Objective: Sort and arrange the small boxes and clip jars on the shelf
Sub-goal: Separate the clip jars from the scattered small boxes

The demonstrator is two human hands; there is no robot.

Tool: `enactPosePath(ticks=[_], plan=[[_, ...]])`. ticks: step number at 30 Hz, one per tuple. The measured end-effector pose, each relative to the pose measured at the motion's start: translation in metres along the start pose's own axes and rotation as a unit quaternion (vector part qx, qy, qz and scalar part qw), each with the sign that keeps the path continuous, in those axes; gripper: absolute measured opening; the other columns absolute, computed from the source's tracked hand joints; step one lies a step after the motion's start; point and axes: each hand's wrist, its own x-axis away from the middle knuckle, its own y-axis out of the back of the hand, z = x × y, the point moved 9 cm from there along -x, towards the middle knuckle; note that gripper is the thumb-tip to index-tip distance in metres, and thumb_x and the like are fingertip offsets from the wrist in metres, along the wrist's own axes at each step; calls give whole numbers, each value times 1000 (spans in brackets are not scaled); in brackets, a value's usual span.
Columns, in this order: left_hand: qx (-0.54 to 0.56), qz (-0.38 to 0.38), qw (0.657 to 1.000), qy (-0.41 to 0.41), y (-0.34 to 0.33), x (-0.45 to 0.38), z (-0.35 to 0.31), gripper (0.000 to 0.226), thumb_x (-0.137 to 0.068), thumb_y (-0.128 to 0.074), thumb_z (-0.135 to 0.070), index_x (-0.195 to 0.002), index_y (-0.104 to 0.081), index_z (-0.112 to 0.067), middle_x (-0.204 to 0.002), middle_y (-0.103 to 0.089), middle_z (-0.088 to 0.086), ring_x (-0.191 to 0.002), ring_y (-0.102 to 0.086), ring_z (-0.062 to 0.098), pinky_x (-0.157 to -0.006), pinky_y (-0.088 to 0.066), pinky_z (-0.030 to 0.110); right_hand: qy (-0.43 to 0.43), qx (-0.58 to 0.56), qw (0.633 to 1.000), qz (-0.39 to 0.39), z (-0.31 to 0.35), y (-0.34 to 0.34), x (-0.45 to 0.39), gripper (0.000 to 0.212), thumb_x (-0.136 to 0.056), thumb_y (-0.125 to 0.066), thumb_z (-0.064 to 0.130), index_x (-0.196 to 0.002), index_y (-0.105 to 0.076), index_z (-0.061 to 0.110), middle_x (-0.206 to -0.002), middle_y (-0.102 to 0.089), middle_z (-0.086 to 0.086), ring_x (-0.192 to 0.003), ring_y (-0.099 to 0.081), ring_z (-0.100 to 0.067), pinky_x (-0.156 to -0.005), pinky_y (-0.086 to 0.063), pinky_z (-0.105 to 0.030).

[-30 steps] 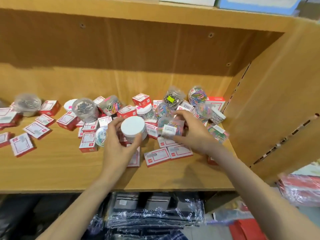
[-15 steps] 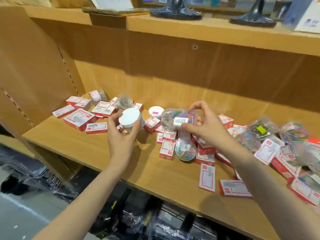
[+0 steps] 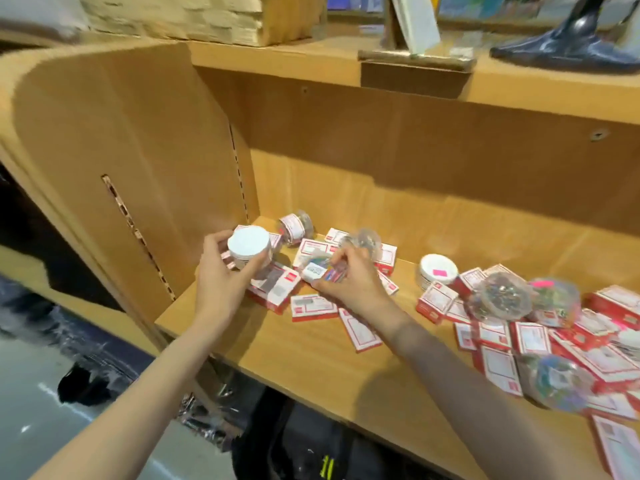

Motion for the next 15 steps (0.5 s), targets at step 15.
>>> enactPosePath(ticks=[15], plan=[[-4,-35,998,43,37,5,63,44,-77,-72,-21,-116,-53,-16,-118,-58,1,-109,-54,20,-77,-45,18,167,287,926,180,58,-88,-5,73,-77,-46,64,-132,-40,16,-139,-38,-7,-138,-16,-25,-113,-7,-40]])
